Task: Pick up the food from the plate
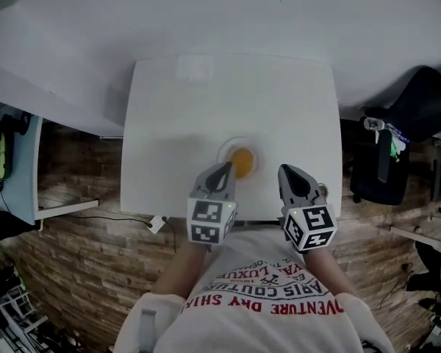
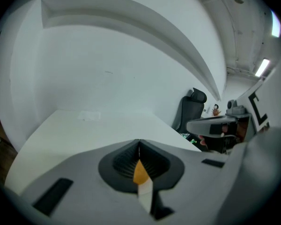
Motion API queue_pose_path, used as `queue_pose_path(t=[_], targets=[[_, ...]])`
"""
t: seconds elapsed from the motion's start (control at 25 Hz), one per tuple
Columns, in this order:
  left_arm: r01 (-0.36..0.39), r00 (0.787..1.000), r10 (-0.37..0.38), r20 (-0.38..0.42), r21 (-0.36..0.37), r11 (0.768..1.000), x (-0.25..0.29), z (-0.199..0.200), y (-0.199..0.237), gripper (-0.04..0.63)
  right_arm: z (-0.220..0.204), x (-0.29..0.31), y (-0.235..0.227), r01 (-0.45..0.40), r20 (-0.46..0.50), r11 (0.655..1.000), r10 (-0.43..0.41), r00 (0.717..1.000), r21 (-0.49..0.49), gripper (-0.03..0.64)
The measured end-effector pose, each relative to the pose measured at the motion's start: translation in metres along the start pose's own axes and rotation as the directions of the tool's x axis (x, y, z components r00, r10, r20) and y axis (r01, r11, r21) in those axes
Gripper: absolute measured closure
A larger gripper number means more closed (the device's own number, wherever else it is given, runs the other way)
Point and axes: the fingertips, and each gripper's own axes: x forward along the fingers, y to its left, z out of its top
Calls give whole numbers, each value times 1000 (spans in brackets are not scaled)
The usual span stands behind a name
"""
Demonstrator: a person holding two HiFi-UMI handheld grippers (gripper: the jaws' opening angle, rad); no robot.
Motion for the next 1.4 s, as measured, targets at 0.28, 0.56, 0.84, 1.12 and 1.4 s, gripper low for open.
queue_pose_path(t=[0.28,0.56,0.84,1.12,1.4], targets=[[-52,997,48,-65,-66,996,26,-28,6,589,-26,30,-18,-72,-134,997,66,989,-41,606],[-47,983,38,-182,-46,998,60,-55,-1,333,-53,53,-38,-114,-234,992,99,967,-52,606],[-42,962,33,-271,-28,999,88,-77,-3,193,-79,60,-48,-126,-291,992,115,950,-21,606],[-50,920,62,-386,40,998,108,-103,-3,193,-83,66,-62,-122,-307,992,111,945,-17,606],[-51,913,63,-403,40,998,113,-108,-2,233,-81,68,-73,-101,-305,995,90,948,-20,606]])
